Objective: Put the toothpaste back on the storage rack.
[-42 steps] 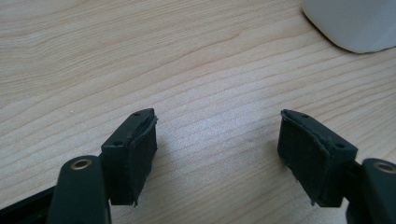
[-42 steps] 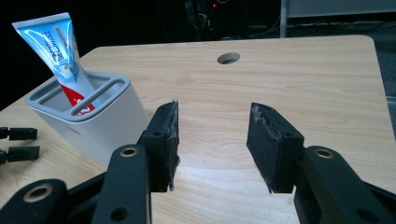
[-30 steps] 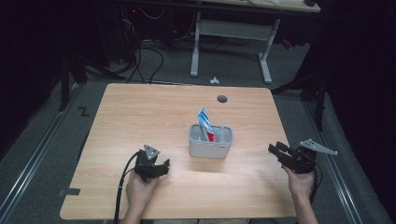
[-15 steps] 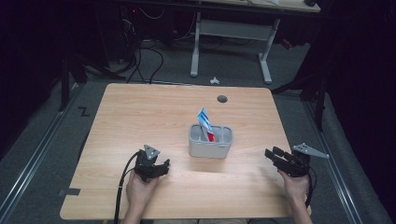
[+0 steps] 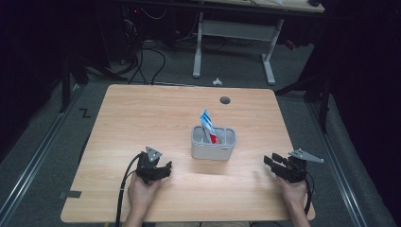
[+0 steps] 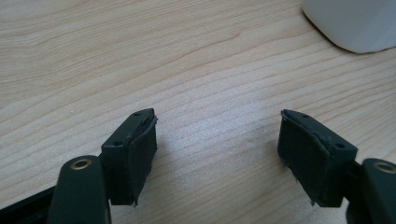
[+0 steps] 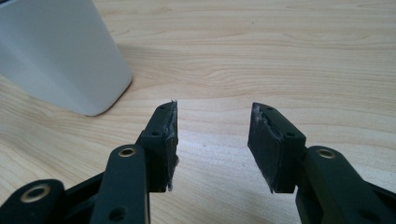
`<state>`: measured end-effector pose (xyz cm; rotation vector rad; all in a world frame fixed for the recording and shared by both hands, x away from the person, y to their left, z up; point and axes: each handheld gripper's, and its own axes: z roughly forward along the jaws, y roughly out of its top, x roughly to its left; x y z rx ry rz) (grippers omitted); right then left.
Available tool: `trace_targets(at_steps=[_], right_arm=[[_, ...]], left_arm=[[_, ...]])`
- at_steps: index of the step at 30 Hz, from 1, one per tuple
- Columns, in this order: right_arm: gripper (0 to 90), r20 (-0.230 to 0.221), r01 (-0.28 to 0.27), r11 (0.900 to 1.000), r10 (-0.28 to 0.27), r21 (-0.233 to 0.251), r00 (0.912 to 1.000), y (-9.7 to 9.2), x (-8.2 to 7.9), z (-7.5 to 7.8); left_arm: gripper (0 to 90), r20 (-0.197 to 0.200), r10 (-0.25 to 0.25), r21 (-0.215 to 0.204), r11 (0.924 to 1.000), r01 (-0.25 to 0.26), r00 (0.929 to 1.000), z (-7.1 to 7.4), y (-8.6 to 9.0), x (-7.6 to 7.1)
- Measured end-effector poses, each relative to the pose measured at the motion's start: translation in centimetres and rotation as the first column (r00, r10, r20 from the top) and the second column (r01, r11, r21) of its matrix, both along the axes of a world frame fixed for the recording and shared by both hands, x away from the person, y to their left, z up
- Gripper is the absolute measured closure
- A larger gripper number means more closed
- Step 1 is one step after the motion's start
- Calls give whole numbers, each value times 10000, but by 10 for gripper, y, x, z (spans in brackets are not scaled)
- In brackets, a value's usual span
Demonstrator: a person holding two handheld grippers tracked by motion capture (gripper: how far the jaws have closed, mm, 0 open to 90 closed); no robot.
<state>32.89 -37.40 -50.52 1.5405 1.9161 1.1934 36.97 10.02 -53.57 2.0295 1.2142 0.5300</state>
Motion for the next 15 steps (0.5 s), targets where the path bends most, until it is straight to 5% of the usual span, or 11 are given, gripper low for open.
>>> trace_targets(at_steps=[15], right_arm=[[512,-413,-3,9940,-43,-1096,9991,14,4,-15]], left_arm=[[288,0,0,-1,10000,0,10000,0,0,0]])
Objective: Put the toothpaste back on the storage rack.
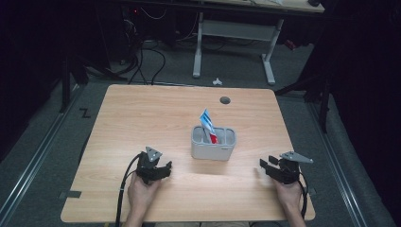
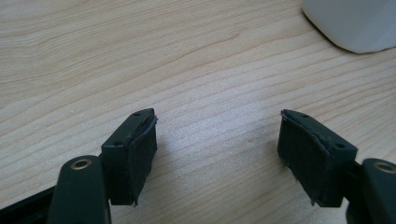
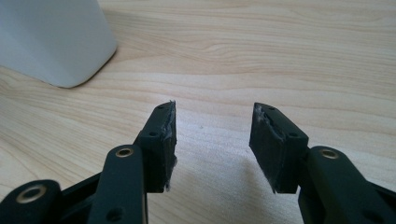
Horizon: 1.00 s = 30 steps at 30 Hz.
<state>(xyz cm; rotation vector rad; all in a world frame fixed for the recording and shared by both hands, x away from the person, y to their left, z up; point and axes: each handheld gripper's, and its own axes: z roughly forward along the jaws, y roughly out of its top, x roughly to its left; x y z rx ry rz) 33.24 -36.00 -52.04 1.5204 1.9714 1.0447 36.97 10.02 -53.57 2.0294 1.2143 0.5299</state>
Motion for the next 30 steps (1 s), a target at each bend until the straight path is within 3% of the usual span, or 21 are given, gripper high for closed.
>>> trace_targets(at_steps=[15,23,30], right_arm=[[498,-73,-3,9967,-3,-810,10000,7,1,-8],[475,-263,-82,9875,41,-1577,9996,15,3,-9],[425,-407,-135,9909,81,-1341,9991,13,4,-10]], left_arm=[[288,-1,15,4,10000,-15,10000,0,0,0],[288,0,20,-7,10000,-20,10000,0,0,0],[288,-19,15,3,10000,-15,10000,0,0,0]])
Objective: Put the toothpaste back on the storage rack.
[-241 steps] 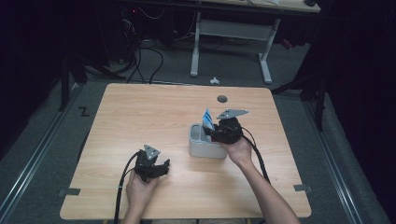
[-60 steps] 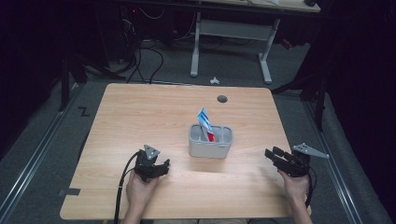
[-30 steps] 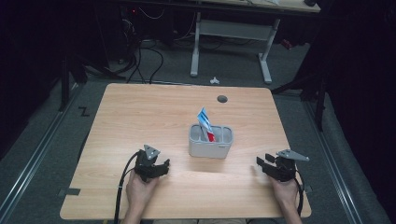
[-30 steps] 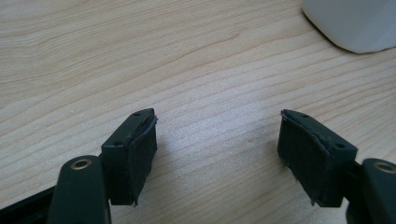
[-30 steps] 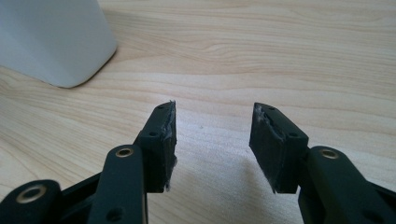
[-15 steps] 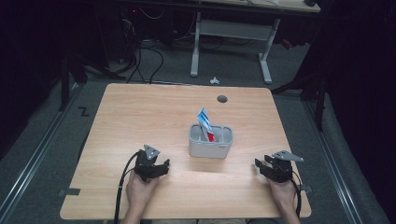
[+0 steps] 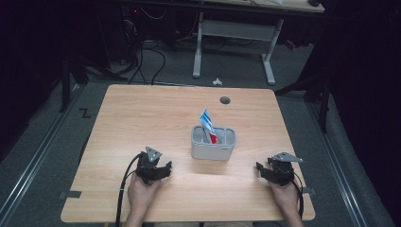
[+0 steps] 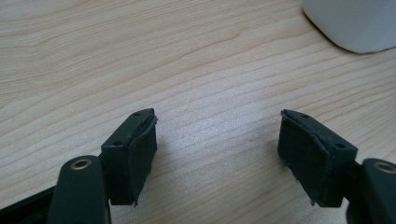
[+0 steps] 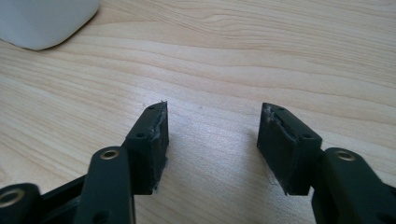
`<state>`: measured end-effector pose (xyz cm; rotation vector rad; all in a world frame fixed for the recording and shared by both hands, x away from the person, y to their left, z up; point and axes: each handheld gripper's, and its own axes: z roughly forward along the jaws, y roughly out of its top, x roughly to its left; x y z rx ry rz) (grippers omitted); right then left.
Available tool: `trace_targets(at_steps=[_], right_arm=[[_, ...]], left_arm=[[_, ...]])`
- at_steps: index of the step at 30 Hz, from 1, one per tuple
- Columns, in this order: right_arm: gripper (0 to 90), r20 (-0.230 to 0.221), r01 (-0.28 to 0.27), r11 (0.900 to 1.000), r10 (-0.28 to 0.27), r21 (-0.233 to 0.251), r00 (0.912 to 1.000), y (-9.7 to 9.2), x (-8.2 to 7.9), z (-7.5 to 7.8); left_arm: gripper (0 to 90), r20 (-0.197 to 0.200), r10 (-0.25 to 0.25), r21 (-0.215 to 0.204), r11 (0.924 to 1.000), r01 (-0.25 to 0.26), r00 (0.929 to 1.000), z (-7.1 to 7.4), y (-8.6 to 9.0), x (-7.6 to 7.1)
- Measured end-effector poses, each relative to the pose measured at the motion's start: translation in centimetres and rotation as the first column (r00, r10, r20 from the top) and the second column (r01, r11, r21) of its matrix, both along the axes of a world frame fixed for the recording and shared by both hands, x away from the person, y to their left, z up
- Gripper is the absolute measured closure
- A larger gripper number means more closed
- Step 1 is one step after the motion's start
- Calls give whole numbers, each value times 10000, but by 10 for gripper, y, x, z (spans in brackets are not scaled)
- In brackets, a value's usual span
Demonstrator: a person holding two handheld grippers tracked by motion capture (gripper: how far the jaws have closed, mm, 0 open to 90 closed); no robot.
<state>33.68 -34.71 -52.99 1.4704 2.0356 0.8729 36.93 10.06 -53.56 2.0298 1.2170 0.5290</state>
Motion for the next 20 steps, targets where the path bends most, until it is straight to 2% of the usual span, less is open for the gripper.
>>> trace_targets(at_steps=[20], right_arm=[[410,0,24,10000,-24,-38,10000,0,0,0]], left_arm=[[287,6,8,-2,10000,-8,10000,0,0,0]])
